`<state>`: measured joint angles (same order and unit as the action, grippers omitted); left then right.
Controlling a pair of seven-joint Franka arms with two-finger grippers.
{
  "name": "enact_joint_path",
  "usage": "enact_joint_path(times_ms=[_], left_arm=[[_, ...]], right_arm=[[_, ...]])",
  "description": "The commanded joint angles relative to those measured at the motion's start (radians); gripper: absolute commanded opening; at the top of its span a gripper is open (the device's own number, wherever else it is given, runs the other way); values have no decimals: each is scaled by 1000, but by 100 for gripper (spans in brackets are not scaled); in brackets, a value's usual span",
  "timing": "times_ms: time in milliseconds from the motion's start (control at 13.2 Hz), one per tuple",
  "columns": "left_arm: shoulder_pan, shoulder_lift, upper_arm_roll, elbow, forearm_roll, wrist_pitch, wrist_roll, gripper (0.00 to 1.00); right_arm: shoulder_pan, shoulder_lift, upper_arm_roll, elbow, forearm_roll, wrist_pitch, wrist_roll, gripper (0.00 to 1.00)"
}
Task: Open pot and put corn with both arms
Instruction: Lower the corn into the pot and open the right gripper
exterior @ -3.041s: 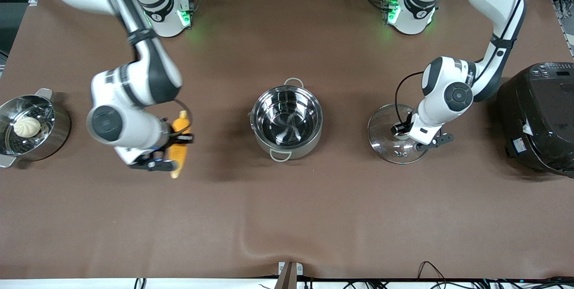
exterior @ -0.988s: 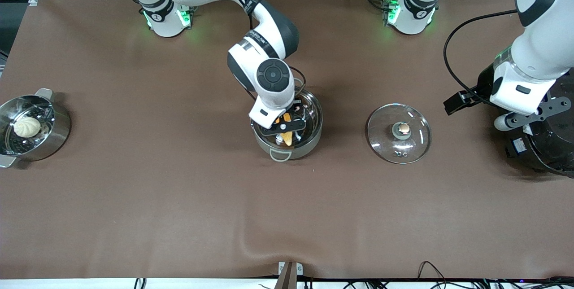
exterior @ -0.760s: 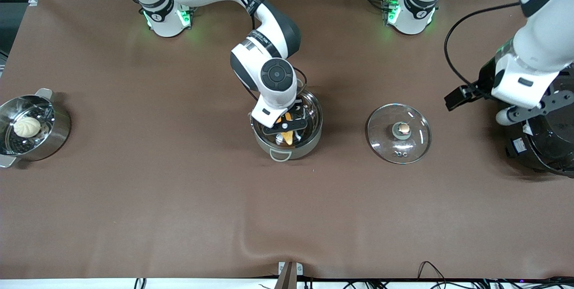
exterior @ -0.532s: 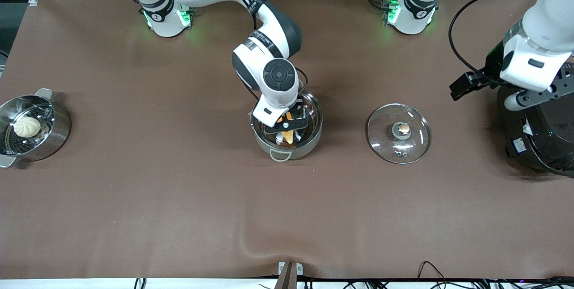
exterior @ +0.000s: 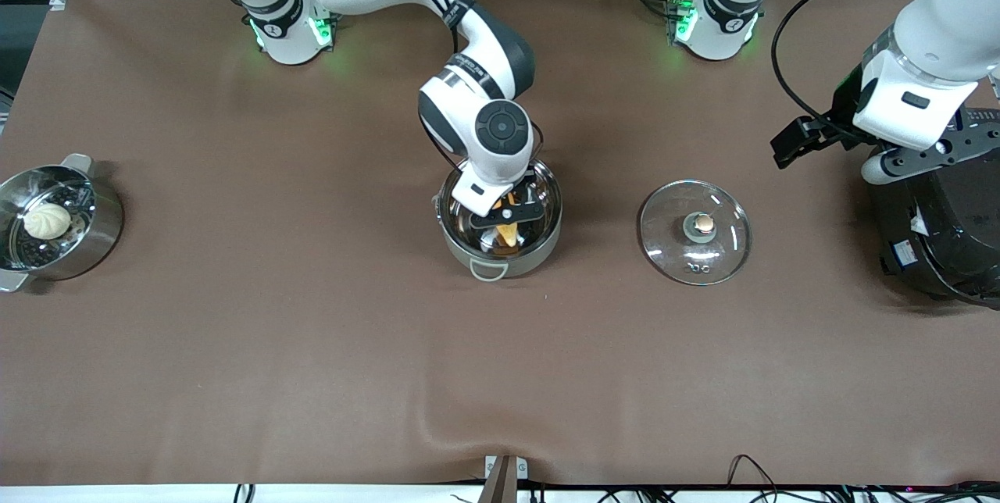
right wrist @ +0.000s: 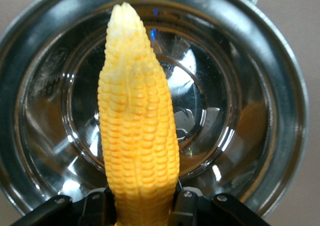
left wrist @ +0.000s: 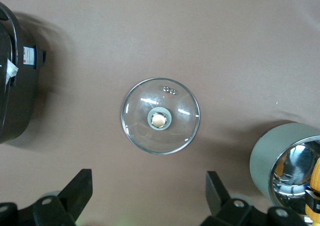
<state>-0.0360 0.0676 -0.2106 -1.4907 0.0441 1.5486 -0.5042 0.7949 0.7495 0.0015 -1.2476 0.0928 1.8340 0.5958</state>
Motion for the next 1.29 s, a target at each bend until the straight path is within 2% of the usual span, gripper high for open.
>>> enact_joint_path(times_ms=[0, 152, 228, 304, 836, 1216], left_arm=[[5, -22, 8, 0, -3, -10, 55, 100], [4, -44, 14, -9, -1, -16, 67, 100], [5, -54, 20, -11, -1, -31, 96, 100], [8, -54, 22, -13, 0, -34, 113, 100], [21, -69, 68, -26, 0, -38, 257, 100], [25, -57, 86, -19, 0, -38, 276, 100]], right_arm=[[23, 10, -11, 0, -27, 14, 27, 0], [23, 10, -11, 0, -41, 19, 32, 2], [21, 10, -11, 0, -59, 19, 32, 68], [23, 10, -11, 0, -71, 19, 32, 100], [-9, -21, -12, 2, -70, 5, 32, 100], [-115, -131, -11, 2, -64, -150, -14, 100]])
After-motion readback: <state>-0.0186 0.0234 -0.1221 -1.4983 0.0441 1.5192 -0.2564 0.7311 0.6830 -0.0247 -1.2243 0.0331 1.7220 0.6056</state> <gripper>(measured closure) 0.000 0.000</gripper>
